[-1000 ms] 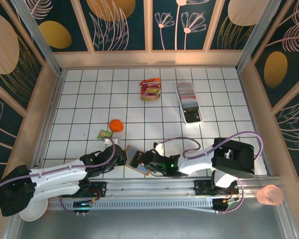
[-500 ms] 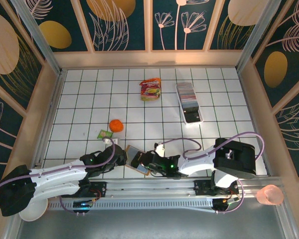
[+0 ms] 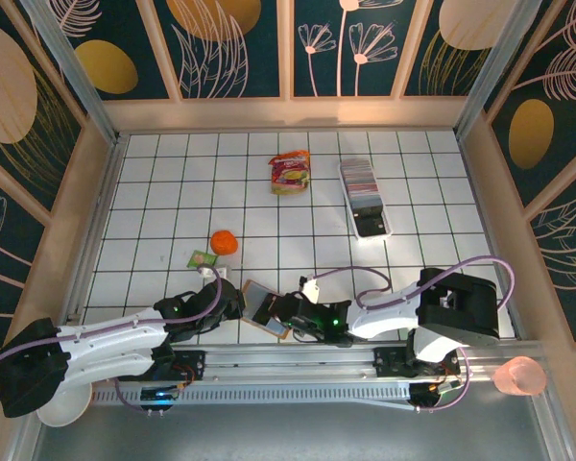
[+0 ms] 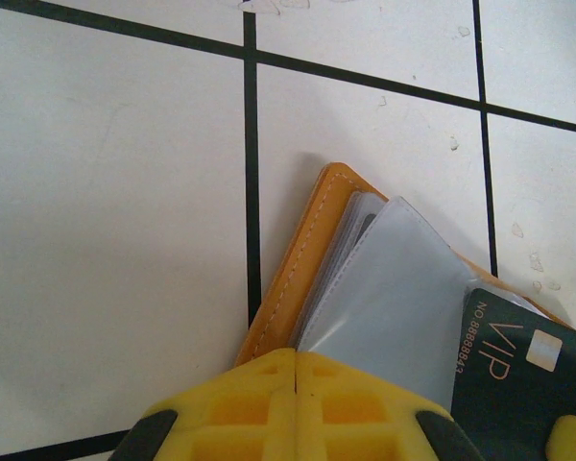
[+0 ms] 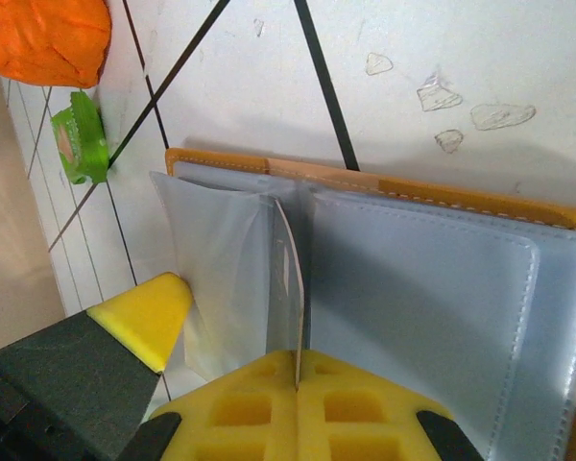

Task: Put the credit cards into the card holder
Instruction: Insert the credit card into the card slot.

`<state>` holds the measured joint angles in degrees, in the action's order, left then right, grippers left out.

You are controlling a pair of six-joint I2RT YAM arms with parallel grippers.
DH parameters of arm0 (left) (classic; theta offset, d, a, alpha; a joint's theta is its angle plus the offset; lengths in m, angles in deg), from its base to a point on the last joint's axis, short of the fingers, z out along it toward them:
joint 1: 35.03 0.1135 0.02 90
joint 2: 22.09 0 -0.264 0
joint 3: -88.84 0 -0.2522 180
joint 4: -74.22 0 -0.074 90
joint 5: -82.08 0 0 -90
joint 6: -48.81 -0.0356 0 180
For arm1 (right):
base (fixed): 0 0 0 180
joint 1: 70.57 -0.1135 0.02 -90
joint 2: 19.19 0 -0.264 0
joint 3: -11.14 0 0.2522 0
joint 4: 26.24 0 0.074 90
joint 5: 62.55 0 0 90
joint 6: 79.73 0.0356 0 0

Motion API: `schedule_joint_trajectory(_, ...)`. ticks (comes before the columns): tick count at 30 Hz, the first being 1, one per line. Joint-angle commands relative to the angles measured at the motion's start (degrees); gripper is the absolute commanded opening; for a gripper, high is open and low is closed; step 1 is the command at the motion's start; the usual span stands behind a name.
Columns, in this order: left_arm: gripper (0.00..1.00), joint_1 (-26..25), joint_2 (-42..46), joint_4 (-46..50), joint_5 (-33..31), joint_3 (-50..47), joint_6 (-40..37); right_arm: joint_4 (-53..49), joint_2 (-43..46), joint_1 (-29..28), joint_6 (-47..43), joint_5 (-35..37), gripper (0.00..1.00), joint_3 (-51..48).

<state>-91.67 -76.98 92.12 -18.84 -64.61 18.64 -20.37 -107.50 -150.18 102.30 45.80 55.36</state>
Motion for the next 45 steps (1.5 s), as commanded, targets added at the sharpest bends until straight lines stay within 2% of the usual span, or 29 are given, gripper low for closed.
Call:
schedule_joint_trajectory(1,0.04,-0.1,-1.4,5.0,2.5,-2.2,0.6,-0.6,0.5,-0.3,-2.5,1.0,0.0,-2.5)
schedule_joint_trajectory(19,0.05,-0.1,-1.5,4.3,3.1,-2.7,0.8,9.9,-0.4,3.0,-10.2,-0.6,0.0,-5.0)
schedule_joint_trajectory(22,0.05,-0.1,-1.4,4.4,3.2,-2.6,0.8,14.2,-0.6,3.6,-10.0,-1.5,0.0,-6.8)
schedule_joint_trajectory(27,0.06,-0.1,-1.4,4.4,3.3,-2.5,0.8,13.8,-1.1,3.9,-10.3,-1.4,0.0,-6.4)
schedule_joint_trajectory(45,0.12,-0.1,-1.6,3.9,3.8,-3.0,1.2,11.7,-3.9,1.4,-1.3,-2.7,0.0,-5.6)
